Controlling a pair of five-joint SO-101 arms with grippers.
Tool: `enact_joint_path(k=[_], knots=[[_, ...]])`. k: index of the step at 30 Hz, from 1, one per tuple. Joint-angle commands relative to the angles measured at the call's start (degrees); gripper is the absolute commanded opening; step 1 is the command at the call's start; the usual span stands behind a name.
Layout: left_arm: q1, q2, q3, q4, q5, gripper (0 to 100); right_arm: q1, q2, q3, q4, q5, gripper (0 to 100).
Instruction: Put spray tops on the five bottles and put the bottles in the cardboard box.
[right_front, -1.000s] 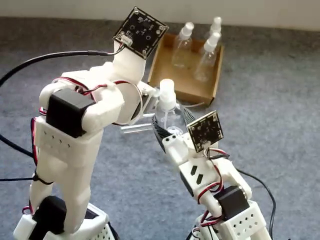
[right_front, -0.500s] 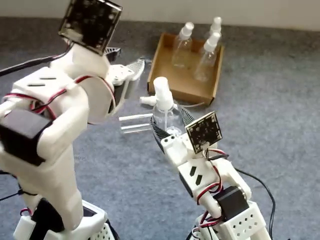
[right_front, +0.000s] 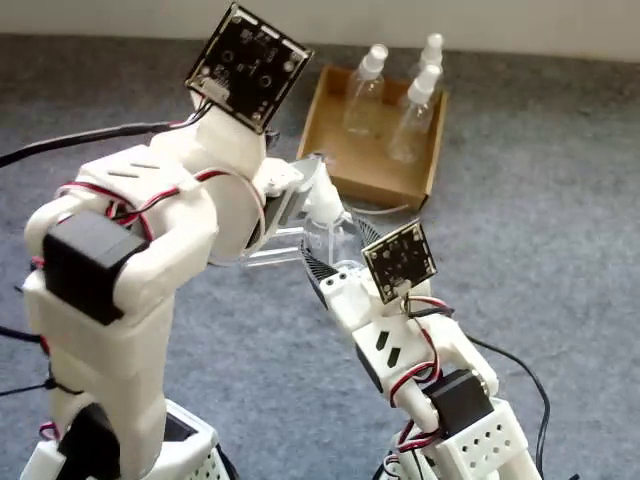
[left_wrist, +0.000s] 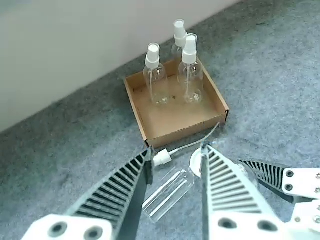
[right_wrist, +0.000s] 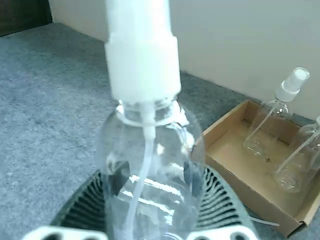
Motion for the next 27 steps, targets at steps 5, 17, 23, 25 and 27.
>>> enact_joint_path(k=[5, 17, 23, 25, 27], knots=[[1.80, -0.04, 6.73, 0.79, -0.44, 16, 0.57, -0.66, -0.92, -0.31, 0.35, 0.4], [4.97, -3.65, 7.08, 0.62, -0.70, 16, 0.57, 6.46, -1.36, -0.40, 0.26, 0.4], [-0.48, -4.26, 6.64, -0.53, -0.88, 16, 0.40, 6.46, -1.45, -0.40, 0.26, 0.4], [-1.19, -5.23, 5.23, -0.53, -1.85, 16, 0.48, 6.73, -1.45, -0.48, 0.26, 0.4], [-2.42, -6.99, 3.12, -0.53, -2.20, 16, 0.57, 6.81, -1.10, -1.80, 0.26, 0.4]])
